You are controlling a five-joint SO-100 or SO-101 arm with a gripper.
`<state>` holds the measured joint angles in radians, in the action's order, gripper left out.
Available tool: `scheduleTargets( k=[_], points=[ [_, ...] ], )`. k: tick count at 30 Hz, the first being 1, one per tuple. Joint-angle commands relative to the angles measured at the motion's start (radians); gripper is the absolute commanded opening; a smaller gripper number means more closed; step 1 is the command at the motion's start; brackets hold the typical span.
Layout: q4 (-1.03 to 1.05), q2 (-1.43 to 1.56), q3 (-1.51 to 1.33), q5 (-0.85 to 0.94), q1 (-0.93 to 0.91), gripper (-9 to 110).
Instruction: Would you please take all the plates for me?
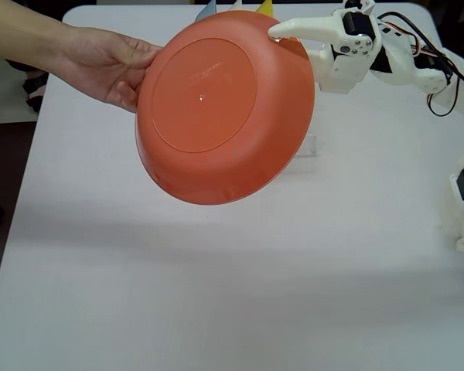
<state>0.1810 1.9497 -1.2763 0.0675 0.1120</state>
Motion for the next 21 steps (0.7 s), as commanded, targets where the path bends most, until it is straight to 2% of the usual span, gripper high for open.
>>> scheduleTargets(
  k=[1,3,4,13,17,19,21],
  points=[
    [0.017,0.026,0.006,0.046,-0.015,21],
    [0.046,0.029,0.006,0.080,-0.023,44],
    [0.054,0.029,0.006,0.094,-0.028,50],
    [0.181,0.104,0.006,0.167,-0.055,52],
    [0.344,0.181,0.005,0.219,-0.103,44],
    [0.399,0.219,-0.026,0.233,-0.146,30],
    [0.474,0.236,-0.040,0.244,-0.193,11]
  ],
)
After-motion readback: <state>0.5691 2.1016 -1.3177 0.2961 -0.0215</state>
